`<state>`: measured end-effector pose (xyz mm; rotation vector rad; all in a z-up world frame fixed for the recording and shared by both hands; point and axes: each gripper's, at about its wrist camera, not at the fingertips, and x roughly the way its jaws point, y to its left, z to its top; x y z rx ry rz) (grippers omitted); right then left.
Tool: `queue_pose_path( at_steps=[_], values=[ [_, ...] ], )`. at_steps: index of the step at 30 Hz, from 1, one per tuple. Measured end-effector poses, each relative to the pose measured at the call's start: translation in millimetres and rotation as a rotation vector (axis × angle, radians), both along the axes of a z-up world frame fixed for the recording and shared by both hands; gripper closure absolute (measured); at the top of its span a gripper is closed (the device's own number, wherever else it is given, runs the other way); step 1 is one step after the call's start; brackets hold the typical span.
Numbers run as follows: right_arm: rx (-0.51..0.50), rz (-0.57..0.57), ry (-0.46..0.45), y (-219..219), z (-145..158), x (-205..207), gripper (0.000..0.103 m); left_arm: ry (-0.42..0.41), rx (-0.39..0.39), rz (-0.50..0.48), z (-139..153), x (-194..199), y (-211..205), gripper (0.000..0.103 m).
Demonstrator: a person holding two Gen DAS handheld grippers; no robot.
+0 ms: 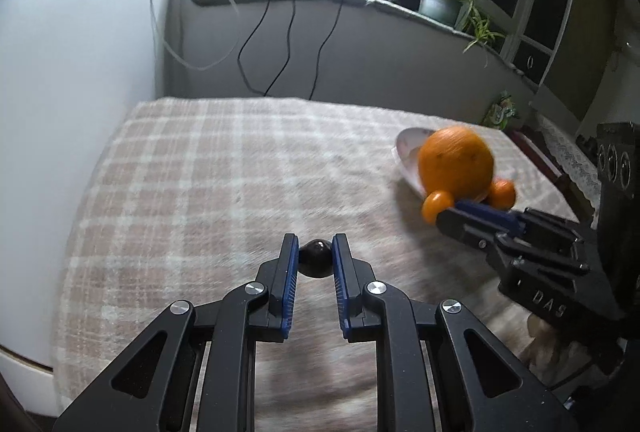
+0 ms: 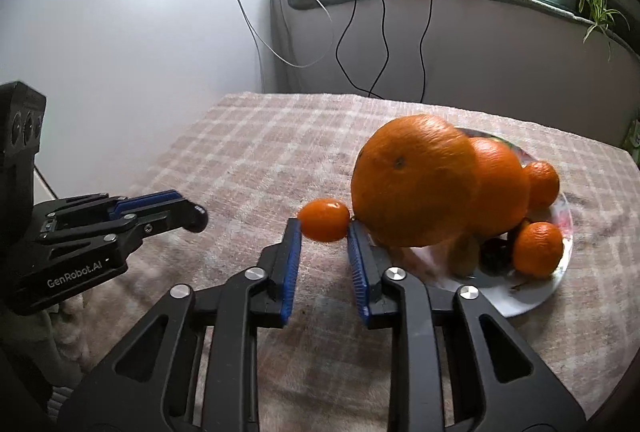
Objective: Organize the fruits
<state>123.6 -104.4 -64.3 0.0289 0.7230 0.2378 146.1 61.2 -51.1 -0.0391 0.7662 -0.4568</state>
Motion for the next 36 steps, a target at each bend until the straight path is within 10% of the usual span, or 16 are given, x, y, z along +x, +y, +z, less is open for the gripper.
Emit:
queue_pose_path(
  at_steps=[11, 18, 36],
  values=[
    [0.076, 0.129, 0.108, -16.8, -18.0, -3.5, 0.099, -0.002, 0.014, 0.042, 5.5, -0.1, -20.2, 0.088],
    [0.028, 0.166, 0.122, 6.5, -24.4, 10.2, 0.066, -0.003, -0.006, 0.077, 6.7, 1.0, -3.6, 0.091],
    [0.004, 0.197, 0.136, 36.6, -20.2, 53.8, 0.066, 0.067, -0.112, -0.004, -21.5, -15.4, 12.5, 0.081]
  ],
)
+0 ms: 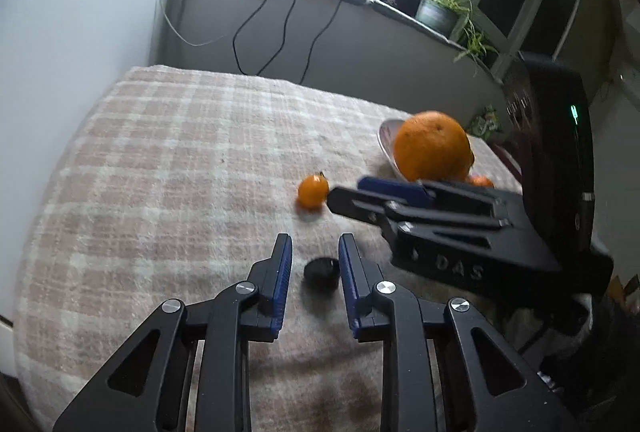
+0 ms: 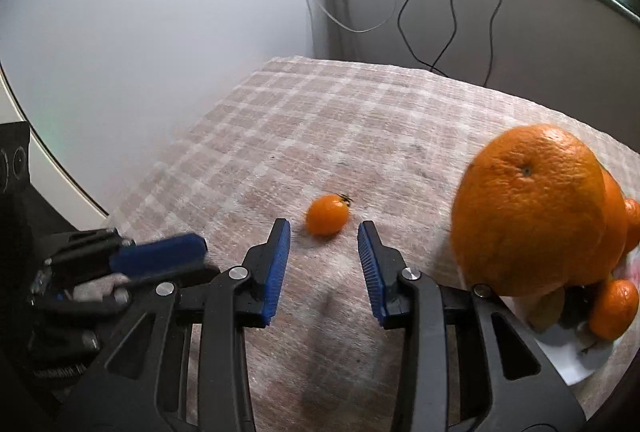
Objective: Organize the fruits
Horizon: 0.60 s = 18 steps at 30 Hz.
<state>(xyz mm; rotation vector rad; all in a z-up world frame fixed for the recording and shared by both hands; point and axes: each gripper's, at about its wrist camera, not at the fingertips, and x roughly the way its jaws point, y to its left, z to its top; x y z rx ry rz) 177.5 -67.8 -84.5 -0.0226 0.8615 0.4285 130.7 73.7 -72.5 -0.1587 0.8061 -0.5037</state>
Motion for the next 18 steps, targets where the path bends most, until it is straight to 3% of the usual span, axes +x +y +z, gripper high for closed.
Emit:
queue_pose_path(
  at_steps=[18],
  values=[
    [-0.114, 0.005, 0.054, 24.4, -14.2, 29.3, 0.067, 0.03, 0.036, -0.066, -14.8, 10.6, -19.2, 0.081]
  ],
)
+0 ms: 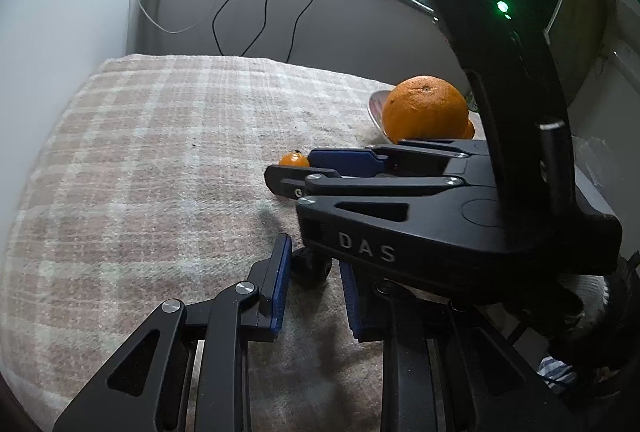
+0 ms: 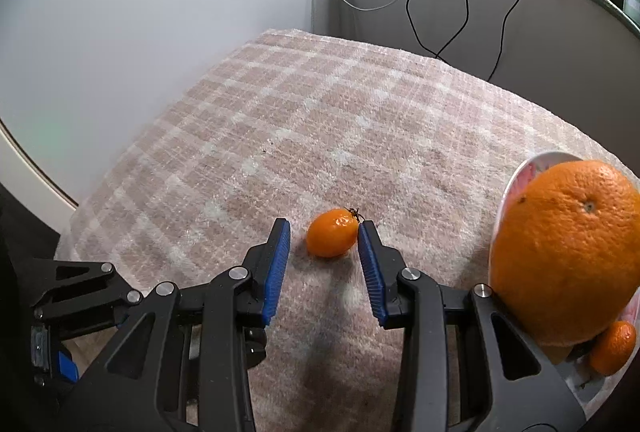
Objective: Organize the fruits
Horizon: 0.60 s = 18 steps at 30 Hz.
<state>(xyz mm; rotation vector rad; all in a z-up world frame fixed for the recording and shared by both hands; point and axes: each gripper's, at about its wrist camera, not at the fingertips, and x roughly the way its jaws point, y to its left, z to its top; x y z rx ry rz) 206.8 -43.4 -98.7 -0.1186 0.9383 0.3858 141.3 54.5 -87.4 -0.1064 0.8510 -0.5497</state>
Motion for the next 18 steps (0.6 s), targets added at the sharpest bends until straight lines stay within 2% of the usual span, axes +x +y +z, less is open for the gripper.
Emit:
queue_pose_path(
  at_steps=[4, 6, 8, 10, 18],
  values=[
    [-0.023, -0.001, -0.007, 5.5, -2.9, 2.8, 0.067, -0.001, 0.006, -0.007, 0.1, 0.9, -2.5, 0.08],
    [-0.028, -0.005, 0.005, 6.2, -7.0, 5.3, 0.075, -0.003, 0.008, -0.008, 0.5, 1.8, -3.1, 0.081],
    [-0.014, -0.007, 0.011, 6.0, -9.2, 8.4, 0.075, -0.004, 0.009, -0.007, 0.0, -0.6, -3.2, 0.081],
    [-0.021, -0.002, 0.003, 7.5, -9.1, 7.8, 0.075, -0.001, 0.011, -0.003, -0.2, -0.5, -4.3, 0.074],
    [0.02, 0.005, -0.019, 4.3, 0.8, 1.9, 0.075, -0.007, 0.025, -0.006, -0.2, -3.3, -9.1, 0.075]
  ],
)
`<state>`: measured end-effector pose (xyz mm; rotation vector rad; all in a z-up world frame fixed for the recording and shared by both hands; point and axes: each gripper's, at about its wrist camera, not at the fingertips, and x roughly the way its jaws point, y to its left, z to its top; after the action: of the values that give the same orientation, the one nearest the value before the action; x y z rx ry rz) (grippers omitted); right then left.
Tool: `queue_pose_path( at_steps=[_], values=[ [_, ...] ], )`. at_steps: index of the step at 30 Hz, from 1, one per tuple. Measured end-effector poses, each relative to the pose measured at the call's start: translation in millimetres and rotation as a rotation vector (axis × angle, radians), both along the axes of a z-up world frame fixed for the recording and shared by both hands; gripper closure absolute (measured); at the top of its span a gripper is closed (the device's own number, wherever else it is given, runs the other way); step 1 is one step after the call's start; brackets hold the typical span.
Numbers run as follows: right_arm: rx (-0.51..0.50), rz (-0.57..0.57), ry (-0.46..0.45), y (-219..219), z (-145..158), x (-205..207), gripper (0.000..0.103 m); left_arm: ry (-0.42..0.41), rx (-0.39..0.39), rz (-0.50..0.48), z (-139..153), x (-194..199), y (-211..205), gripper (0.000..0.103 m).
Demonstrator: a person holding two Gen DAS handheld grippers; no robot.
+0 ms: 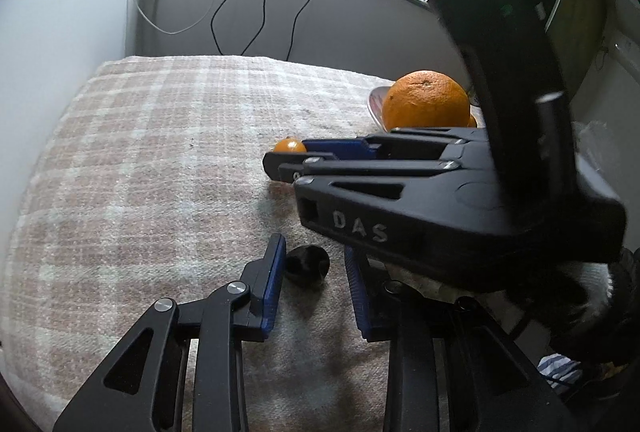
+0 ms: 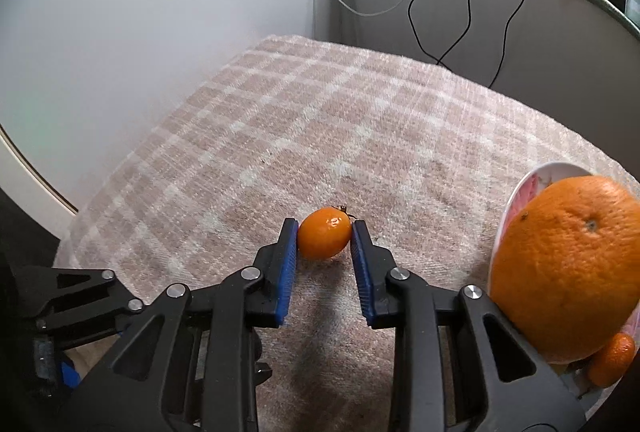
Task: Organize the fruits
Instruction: 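Carry the plum with the left gripper while the right carries the mandarin over the plate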
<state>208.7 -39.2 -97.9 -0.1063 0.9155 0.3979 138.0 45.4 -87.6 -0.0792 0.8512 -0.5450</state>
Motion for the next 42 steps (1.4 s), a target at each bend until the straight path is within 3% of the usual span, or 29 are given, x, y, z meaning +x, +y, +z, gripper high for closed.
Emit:
queue_pose_path(
  at_steps=[5, 10, 15, 21, 24, 26, 31, 34, 42],
  values=[
    [0.041, 0.005, -0.023, -8.3, 16.1, -7.5, 0.075, -0.009, 0.004, 0.004, 1.6, -5.0, -3.5, 0.076],
    [0.09, 0.008, -0.049, -21.5, 36.7, -17.7, 0.075, -0.01, 0.001, 0.027, 1.4, -4.5, -1.4, 0.086],
    [0.104, 0.016, -0.074, -32.5, 49.7, -28.7, 0.075, -0.02, 0.016, 0.009, 2.9, -9.7, -2.7, 0.086],
    [0.124, 0.022, -0.08, -45.0, 56.5, -41.0, 0.075, -0.011, 0.066, 0.038, -0.2, -11.0, -4.3, 0.077],
    [0.122, 0.023, -0.087, -51.6, 58.2, -46.1, 0.075, 0.006, 0.089, 0.048, -3.1, -9.8, -4.3, 0.062],
    [0.13, 0.018, -0.091, -58.7, 60.8, -49.0, 0.075, 0.005, 0.103, 0.048, -6.0, -8.8, -5.7, 0.062],
    [0.136, 0.003, -0.108, -78.0, 68.8, -54.7, 0.075, 0.005, 0.097, 0.072, -5.0, -4.6, -3.8, 0.08],
    [0.135, -0.01, -0.123, -94.6, 74.7, -58.3, 0.075, 0.0, 0.118, 0.075, -4.5, -3.1, -6.3, 0.08],
    [0.135, -0.084, -0.16, -151.6, 88.5, -63.7, 0.075, -0.047, 0.082, 0.071, 18.2, -5.2, -21.8, 0.08]
  ],
)
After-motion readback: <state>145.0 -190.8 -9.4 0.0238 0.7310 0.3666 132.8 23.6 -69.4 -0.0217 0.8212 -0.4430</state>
